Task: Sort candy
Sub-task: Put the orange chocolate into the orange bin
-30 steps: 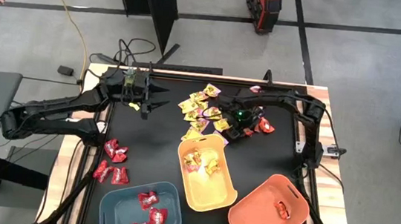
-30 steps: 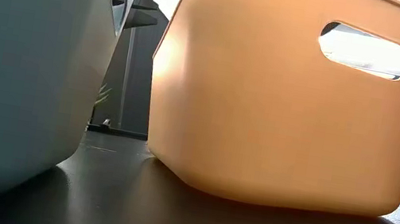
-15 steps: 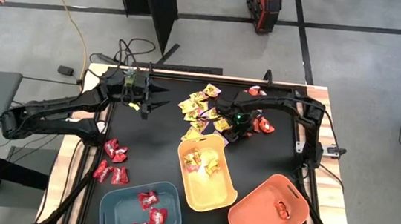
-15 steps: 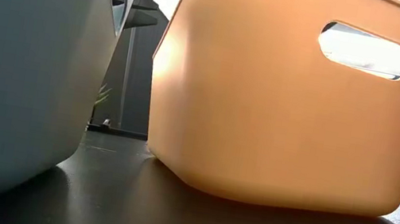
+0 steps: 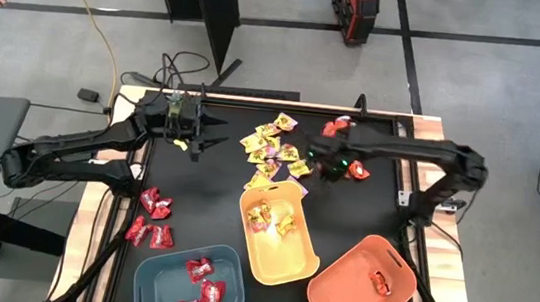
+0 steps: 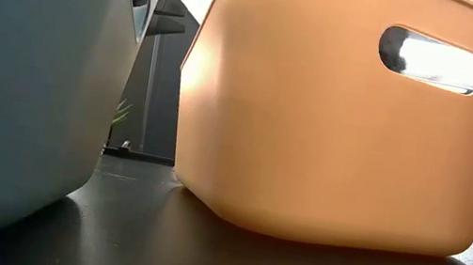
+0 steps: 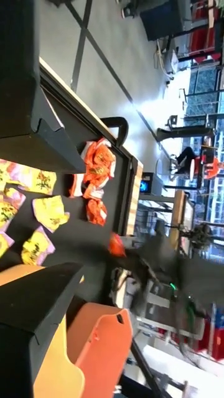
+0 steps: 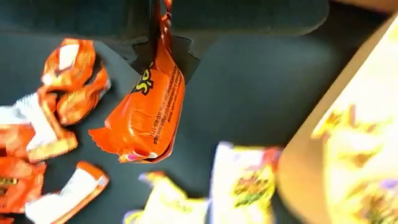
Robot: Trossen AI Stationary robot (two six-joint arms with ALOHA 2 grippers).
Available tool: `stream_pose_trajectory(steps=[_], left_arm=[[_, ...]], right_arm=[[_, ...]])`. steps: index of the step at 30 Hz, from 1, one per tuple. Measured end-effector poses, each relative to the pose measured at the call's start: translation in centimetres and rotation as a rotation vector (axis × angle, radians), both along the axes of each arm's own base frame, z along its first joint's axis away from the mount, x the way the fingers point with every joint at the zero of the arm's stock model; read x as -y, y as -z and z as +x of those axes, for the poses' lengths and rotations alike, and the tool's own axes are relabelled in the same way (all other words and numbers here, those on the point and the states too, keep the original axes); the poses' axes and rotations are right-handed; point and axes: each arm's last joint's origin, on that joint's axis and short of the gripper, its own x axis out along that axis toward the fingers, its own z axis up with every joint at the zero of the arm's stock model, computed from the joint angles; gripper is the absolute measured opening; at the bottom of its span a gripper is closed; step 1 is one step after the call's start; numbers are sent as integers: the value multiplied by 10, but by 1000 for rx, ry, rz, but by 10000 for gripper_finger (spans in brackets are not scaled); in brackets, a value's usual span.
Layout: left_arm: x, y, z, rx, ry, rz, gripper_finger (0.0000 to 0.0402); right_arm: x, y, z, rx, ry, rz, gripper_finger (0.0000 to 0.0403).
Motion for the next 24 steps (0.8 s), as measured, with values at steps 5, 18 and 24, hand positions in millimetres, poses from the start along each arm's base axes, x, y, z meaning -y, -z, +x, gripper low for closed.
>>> stream_pose_trajectory(steps=[5, 18, 24], left_arm=[[-5, 8, 6, -41, -38, -3, 241], [-27, 10, 29, -31, -114, -181, 241], [-32, 8, 34, -77, -185, -264, 241]], right_arm=[[-53, -7, -30, 25, -27, 17, 7], [-182, -17, -120, 95, -64, 159, 7], [-215, -2, -138, 19, 34, 146, 28]])
